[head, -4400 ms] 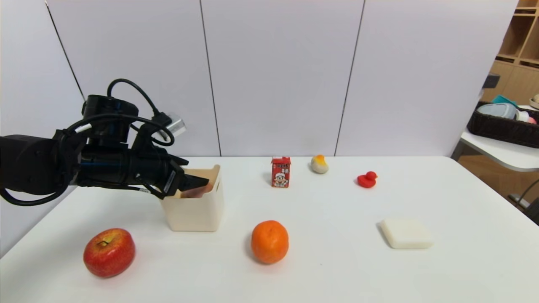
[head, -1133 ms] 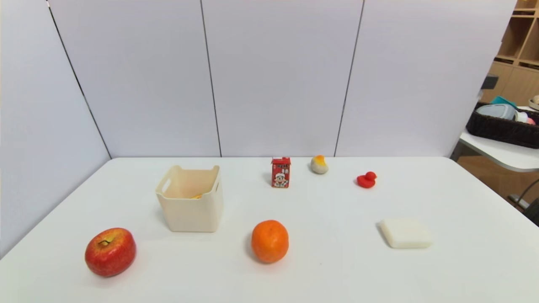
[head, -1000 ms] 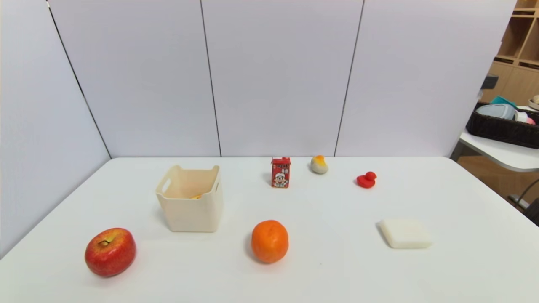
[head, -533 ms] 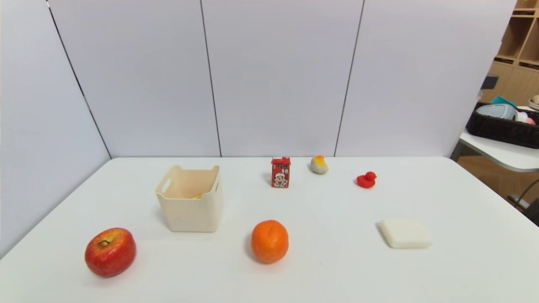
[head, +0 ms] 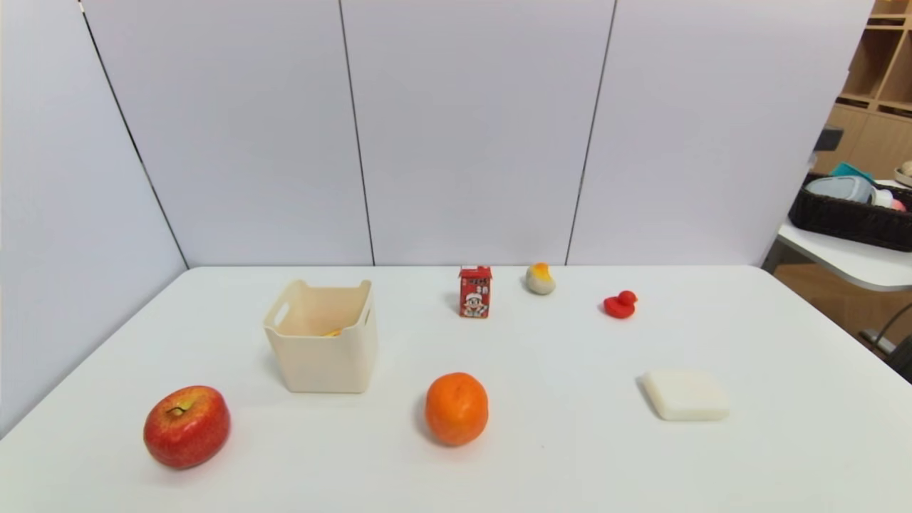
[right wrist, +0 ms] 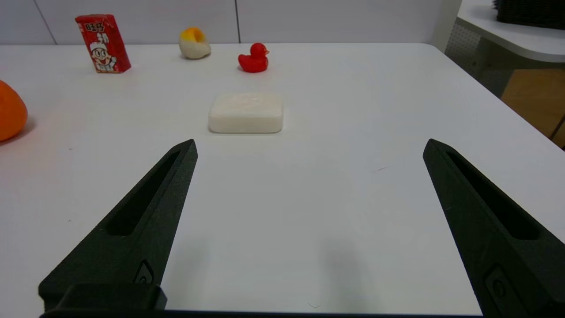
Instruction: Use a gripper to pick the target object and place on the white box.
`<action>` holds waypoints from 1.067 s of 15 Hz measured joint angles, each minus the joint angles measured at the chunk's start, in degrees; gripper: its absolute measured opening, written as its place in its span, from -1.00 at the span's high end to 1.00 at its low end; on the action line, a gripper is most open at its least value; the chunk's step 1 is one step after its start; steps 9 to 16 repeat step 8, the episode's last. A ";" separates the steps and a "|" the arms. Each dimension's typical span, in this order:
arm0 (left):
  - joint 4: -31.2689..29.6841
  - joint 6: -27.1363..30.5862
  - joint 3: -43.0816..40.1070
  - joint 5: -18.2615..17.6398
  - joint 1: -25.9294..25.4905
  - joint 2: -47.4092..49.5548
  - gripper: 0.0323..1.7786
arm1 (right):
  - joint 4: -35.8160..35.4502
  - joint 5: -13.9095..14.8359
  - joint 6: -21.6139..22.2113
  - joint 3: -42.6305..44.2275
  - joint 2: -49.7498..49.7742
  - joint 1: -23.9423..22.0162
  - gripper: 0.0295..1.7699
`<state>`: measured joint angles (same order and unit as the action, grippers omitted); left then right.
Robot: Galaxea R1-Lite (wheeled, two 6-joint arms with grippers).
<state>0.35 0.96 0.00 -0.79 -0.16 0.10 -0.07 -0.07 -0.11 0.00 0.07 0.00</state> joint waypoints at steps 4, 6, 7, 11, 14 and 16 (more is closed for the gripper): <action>0.00 0.00 0.00 0.02 0.00 0.00 -0.90 | 0.07 0.07 0.16 0.00 0.00 0.00 -1.00; 0.00 -0.02 0.00 0.02 0.00 0.00 -0.90 | 0.02 0.05 0.13 0.00 0.00 0.00 -1.00; 0.00 -0.02 0.00 0.00 0.00 0.00 -0.90 | 0.07 0.07 0.18 0.00 0.00 0.00 -1.00; -0.02 0.00 0.00 0.02 0.00 0.00 -0.90 | 0.07 0.07 0.21 0.00 0.00 0.00 -1.00; -0.02 0.00 0.00 0.02 0.00 0.00 -0.90 | 0.07 0.07 0.21 0.00 0.00 0.00 -1.00; -0.02 0.00 0.00 0.02 0.00 0.00 -0.90 | 0.07 0.07 0.21 0.00 0.00 0.00 -1.00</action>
